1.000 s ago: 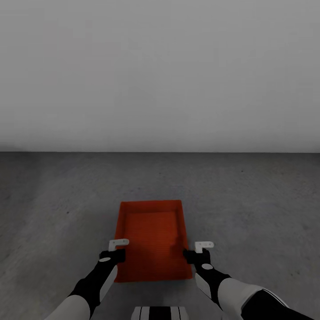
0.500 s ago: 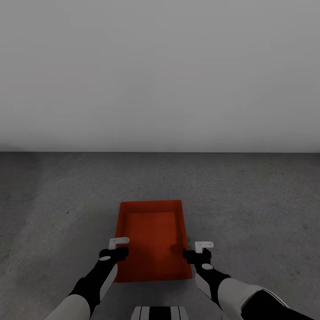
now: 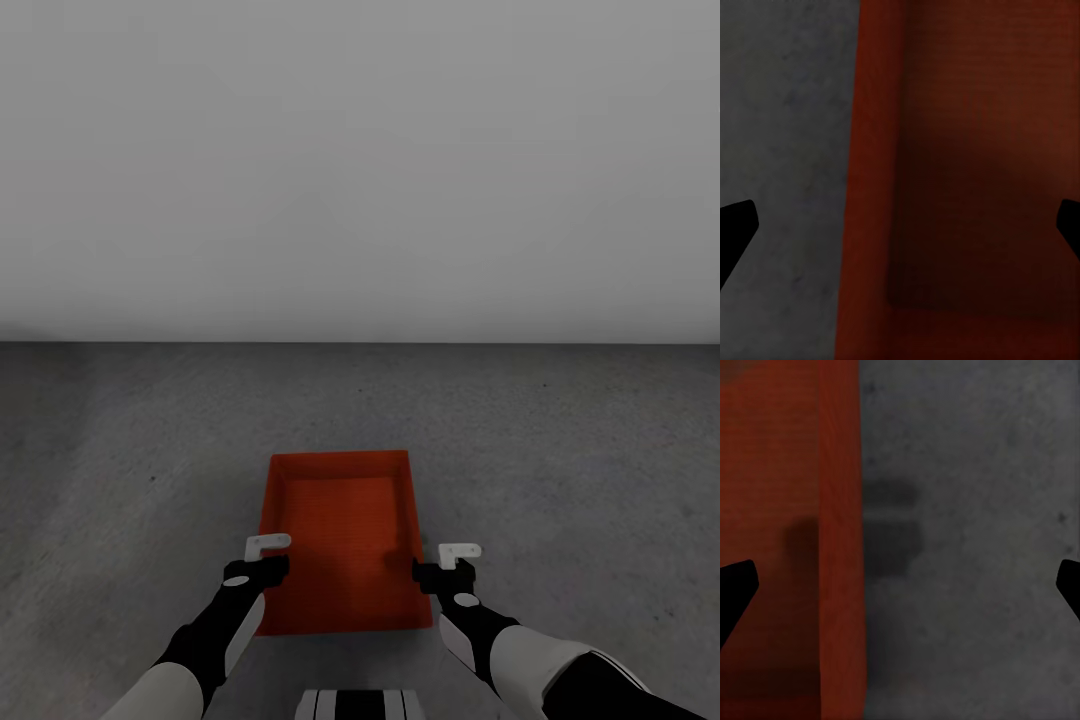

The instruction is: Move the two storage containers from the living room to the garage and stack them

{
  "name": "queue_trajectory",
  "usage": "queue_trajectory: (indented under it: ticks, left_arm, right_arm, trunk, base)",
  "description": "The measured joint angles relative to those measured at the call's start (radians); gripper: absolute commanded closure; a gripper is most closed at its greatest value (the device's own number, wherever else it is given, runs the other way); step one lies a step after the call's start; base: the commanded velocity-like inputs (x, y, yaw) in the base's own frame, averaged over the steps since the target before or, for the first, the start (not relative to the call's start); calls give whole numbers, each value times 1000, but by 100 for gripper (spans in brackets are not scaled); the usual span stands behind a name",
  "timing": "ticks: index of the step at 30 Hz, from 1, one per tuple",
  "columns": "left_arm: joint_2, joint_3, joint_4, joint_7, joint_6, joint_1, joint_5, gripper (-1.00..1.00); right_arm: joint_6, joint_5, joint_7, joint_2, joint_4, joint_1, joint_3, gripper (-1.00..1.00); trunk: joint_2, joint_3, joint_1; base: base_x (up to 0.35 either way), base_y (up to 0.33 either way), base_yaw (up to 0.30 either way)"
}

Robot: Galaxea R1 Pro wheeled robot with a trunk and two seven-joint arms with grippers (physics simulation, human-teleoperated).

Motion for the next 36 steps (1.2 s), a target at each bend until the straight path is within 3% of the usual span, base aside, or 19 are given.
queue_trajectory:
  ticks: [36]
  left_arm:
    - [1, -1, -1, 0, -1, 0, -1, -100]
  right_arm:
    - [0, 0, 0, 0, 0, 0, 0, -100]
  trunk:
    - [252, 113, -138]
  base:
    - [0, 0, 0]
